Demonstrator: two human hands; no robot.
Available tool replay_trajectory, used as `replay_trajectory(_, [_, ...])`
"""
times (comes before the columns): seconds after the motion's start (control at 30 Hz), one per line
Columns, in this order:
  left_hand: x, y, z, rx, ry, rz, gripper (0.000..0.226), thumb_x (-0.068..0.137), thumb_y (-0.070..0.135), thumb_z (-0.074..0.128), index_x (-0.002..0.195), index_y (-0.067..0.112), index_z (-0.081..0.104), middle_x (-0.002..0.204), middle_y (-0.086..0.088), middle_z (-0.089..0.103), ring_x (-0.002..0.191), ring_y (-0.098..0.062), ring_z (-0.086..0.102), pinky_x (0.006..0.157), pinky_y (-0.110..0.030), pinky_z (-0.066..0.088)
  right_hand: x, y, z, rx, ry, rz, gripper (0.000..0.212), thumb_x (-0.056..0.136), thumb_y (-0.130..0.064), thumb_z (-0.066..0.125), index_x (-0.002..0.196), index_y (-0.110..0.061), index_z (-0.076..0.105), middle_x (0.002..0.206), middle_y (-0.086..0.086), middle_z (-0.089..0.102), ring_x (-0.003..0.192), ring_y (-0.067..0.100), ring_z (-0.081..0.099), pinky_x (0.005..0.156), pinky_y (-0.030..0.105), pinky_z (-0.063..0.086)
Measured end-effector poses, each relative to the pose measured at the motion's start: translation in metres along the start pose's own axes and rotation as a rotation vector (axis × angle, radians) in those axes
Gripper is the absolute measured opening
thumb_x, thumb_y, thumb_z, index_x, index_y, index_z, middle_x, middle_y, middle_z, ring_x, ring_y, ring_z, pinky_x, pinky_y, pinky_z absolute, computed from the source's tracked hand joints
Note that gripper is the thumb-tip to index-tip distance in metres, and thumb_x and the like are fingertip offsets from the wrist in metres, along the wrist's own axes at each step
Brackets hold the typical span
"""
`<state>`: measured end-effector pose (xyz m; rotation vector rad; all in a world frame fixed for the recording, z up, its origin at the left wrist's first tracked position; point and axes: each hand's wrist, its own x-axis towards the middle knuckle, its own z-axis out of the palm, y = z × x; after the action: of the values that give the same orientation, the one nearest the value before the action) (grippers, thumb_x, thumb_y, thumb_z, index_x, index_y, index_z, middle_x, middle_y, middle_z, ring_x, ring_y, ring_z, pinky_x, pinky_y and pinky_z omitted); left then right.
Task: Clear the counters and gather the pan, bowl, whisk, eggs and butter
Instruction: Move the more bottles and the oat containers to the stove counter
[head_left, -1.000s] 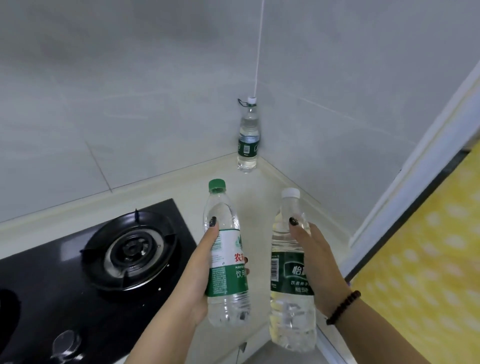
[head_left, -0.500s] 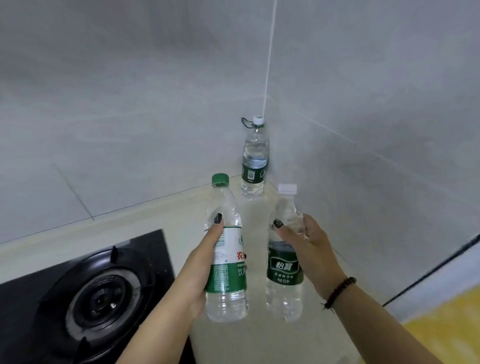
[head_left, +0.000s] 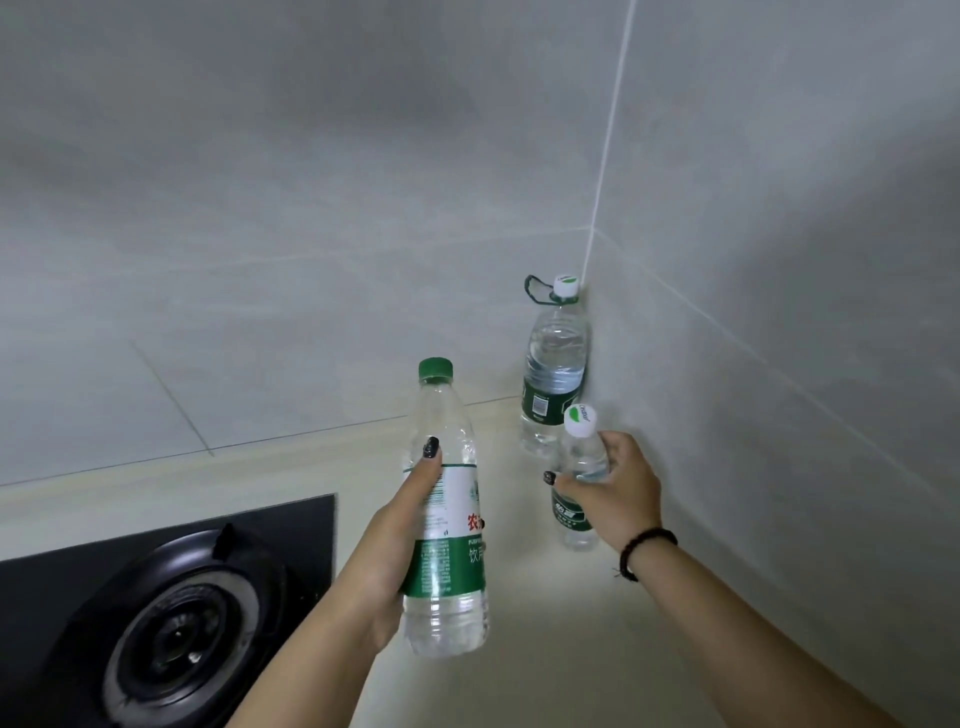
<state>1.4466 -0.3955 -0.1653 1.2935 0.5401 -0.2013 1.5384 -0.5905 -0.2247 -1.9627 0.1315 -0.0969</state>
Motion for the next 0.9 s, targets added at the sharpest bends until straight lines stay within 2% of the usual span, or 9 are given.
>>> replay_trajectory(0.17, [0.022,0.009,0.003,0.017,0.023,0.024,0.064,0.075,0.069,0.054,0.101,0.013,0.070,0.103,-0.021,0.072,0.095,-0.034,0.071,0.093,-0.044,0.054,0.046,0.026,0.018,-0.003,0.047,0.049,0.052,0.060,-0.014,0.084,0.105,-0.019,0.059,0.092,-0.006,0.066,0.085,0.014,0.064,0.074,0.022,0.046])
replay_trajectory(0.2, [0.031,0.012,0.005,0.044,0.040,0.018,0.070,0.070,0.075,0.053,0.098,0.013,0.068,0.105,-0.022,0.071,0.089,-0.026,0.073,0.088,-0.033,0.057,0.054,0.030,0.021,-0.006,0.059,0.045,0.052,0.060,-0.014,0.084,0.105,-0.018,0.060,0.092,-0.005,0.066,0.085,0.015,0.064,0.074,0.023,0.047])
replay_trajectory(0.27, [0.055,0.026,0.011,0.137,0.027,0.051,0.064,0.077,0.077,0.052,0.088,0.014,0.057,0.088,-0.031,0.063,0.055,-0.002,0.064,0.053,0.000,0.043,0.067,0.034,0.027,-0.024,0.082,0.032,0.051,0.060,-0.010,0.085,0.104,-0.014,0.061,0.091,-0.005,0.064,0.083,0.015,0.063,0.070,0.017,0.044])
replay_trajectory(0.33, [0.080,0.027,0.011,0.175,0.063,0.127,0.037,0.104,0.035,0.032,0.120,0.007,0.050,0.070,-0.022,0.059,0.049,-0.007,0.049,0.046,-0.003,0.038,0.079,0.038,0.033,-0.031,0.108,0.010,0.050,0.060,-0.006,0.084,0.104,-0.011,0.061,0.091,-0.004,0.062,0.079,0.012,0.059,0.061,0.002,0.037])
replay_trajectory(0.4, [0.103,0.031,0.018,0.270,0.087,0.055,0.039,0.106,0.015,0.020,0.132,-0.005,0.041,0.108,-0.022,0.060,0.073,-0.011,0.042,0.056,-0.006,0.039,0.089,0.043,0.038,-0.034,0.137,-0.032,0.053,0.059,-0.006,0.085,0.105,-0.012,0.060,0.094,-0.003,0.062,0.080,0.010,0.058,0.065,0.001,0.037])
replay_trajectory(0.5, [0.142,0.010,0.013,0.319,0.169,-0.056,0.031,0.106,0.016,0.024,0.086,0.016,0.048,0.091,-0.004,0.052,0.061,-0.003,0.055,0.048,-0.014,0.040,0.104,0.050,0.043,-0.048,0.171,-0.058,0.057,0.057,-0.012,0.087,0.106,-0.017,0.059,0.096,-0.005,0.063,0.086,0.013,0.060,0.077,0.018,0.041])
replay_trajectory(0.67, [0.158,-0.018,-0.009,0.142,0.194,-0.130,0.041,0.103,0.039,0.031,0.076,0.014,0.048,0.042,-0.004,0.061,0.034,-0.012,0.059,0.049,-0.027,0.044,0.117,0.054,0.050,-0.033,0.193,-0.064,0.061,0.061,-0.012,0.085,0.115,-0.018,0.058,0.104,-0.003,0.066,0.092,0.015,0.063,0.085,0.024,0.047])
replay_trajectory(0.8, [0.162,-0.020,-0.017,0.215,0.237,-0.051,0.038,0.105,0.030,0.027,0.071,0.020,0.039,0.058,-0.006,0.053,0.049,-0.013,0.054,0.038,-0.013,0.039,0.122,0.058,0.051,-0.044,0.191,-0.037,0.065,0.063,-0.015,0.084,0.121,-0.017,0.056,0.114,0.000,0.065,0.100,0.017,0.063,0.094,0.033,0.050])
replay_trajectory(0.9, [0.156,-0.019,-0.016,0.316,0.245,-0.044,0.040,0.106,0.022,0.021,0.068,0.022,0.034,0.076,0.004,0.046,0.033,0.012,0.049,0.043,-0.004,0.037,0.124,0.054,0.050,-0.109,0.150,-0.027,0.061,0.066,-0.018,0.083,0.118,-0.017,0.051,0.113,0.003,0.065,0.100,0.021,0.062,0.093,0.037,0.050])
